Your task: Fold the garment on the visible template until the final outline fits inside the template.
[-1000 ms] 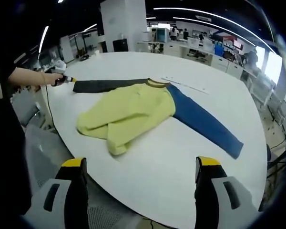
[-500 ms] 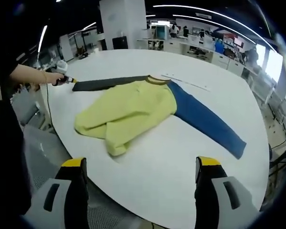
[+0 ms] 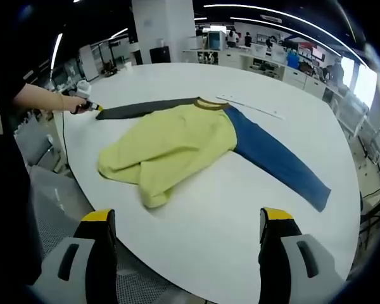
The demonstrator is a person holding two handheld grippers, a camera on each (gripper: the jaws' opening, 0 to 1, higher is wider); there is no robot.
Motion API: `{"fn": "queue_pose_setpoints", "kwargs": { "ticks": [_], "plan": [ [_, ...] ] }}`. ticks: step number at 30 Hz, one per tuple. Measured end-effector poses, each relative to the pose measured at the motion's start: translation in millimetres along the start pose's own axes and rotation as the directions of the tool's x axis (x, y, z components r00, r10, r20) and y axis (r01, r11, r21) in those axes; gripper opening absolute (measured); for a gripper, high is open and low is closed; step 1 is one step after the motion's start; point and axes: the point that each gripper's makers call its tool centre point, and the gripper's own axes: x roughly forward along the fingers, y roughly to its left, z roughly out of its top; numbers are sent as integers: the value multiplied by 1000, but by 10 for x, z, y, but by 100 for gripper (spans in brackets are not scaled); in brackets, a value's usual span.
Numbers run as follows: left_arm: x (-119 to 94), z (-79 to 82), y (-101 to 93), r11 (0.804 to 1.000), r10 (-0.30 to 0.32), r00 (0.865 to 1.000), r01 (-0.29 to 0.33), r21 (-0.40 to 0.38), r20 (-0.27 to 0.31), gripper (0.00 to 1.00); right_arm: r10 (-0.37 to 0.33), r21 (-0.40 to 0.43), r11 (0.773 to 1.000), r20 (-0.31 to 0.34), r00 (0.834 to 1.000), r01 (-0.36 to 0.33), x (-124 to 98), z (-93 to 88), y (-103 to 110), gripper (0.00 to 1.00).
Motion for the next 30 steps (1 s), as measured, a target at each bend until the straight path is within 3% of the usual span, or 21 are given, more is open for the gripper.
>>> {"fn": "queue_pose_setpoints", "kwargs": {
  "ticks": [30],
  "plan": [
    [-2, -35, 21, 1000, 17, 1000, -17, 4, -13, 0, 5, 0, 1000, -1, 1000, -5, -1, 11, 45, 94]
  ]
}}
